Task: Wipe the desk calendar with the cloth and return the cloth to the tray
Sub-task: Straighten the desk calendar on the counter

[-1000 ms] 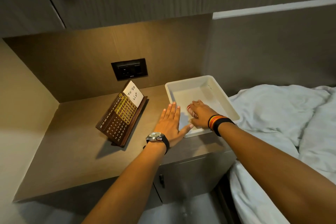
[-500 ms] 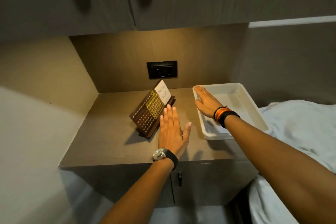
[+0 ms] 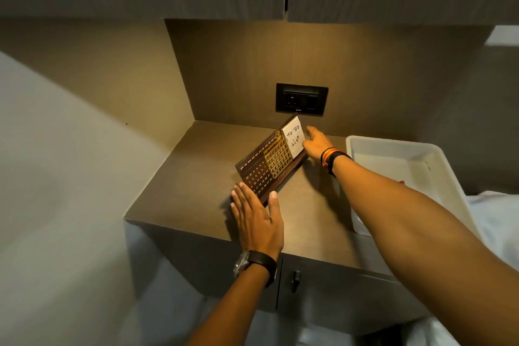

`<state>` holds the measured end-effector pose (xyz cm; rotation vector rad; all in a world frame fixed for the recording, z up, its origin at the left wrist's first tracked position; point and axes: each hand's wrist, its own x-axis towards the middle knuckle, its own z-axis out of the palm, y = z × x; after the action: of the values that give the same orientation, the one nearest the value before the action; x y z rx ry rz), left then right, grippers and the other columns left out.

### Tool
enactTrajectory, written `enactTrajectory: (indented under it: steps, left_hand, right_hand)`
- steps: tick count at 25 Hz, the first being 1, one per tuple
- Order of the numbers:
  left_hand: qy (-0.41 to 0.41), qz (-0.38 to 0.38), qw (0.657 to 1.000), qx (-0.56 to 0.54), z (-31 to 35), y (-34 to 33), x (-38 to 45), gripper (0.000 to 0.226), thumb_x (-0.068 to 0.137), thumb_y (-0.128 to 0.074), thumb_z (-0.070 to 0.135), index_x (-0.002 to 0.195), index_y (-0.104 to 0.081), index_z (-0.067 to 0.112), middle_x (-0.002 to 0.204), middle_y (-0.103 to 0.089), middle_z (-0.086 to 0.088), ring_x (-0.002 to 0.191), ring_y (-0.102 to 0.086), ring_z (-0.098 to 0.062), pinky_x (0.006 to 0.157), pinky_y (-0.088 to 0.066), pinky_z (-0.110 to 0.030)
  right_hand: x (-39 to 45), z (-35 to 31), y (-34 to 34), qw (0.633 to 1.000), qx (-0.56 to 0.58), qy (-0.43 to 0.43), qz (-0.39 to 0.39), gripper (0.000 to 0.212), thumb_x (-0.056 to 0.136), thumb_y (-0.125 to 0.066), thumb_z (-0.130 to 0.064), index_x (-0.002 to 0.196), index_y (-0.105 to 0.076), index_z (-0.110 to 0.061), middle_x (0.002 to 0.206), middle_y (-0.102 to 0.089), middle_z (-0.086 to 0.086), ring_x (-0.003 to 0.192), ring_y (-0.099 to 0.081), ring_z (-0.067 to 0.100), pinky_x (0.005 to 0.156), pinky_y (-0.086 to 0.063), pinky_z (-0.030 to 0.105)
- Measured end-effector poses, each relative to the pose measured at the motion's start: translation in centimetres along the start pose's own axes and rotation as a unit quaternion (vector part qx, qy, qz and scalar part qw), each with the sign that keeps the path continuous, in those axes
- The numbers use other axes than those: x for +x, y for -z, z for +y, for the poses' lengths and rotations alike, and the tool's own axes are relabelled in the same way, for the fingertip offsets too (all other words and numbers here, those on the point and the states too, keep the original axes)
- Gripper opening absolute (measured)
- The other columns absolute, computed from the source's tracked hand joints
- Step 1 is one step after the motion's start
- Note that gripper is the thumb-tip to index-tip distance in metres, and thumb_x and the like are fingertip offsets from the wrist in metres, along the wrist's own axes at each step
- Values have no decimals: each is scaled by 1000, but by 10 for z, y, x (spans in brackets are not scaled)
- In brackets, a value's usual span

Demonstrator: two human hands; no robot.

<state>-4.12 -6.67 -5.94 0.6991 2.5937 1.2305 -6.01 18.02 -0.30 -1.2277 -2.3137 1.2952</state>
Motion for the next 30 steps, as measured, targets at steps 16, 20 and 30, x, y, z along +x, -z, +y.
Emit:
enactTrajectory:
  steps: [16, 20, 30]
  left_hand:
    - [-27, -67, 993, -92, -12, 64, 113, 60, 106, -37, 41, 161, -19, 25, 154, -48, -8, 134, -52, -30, 105, -48, -42]
    - [-25, -107, 990, -89, -23, 67, 127, 58, 105, -37, 43, 159, -23, 27, 146, -55, -6, 123, -60, -26, 92, -50, -36]
    - [-11, -152, 987, -46, -40, 72, 133, 67, 105, -33, 51, 163, -6, 30, 161, -40, -8, 140, -47, -33, 111, -44, -56]
  right_hand:
    - [-101, 32, -11, 975, 176, -36, 128, 45, 101, -48, -3, 145, -48, -13, 142, -60, 11, 130, -59, 31, 101, -51, 41]
    - [-114, 34, -27, 969, 195, -52, 144, 45, 101, -48, -2, 144, -50, -14, 141, -61, 11, 129, -59, 29, 99, -51, 37]
    - [-118, 36, -45, 968, 201, -60, 139, 52, 101, -49, -3, 151, -43, -15, 146, -57, 10, 134, -55, 26, 97, -45, 30]
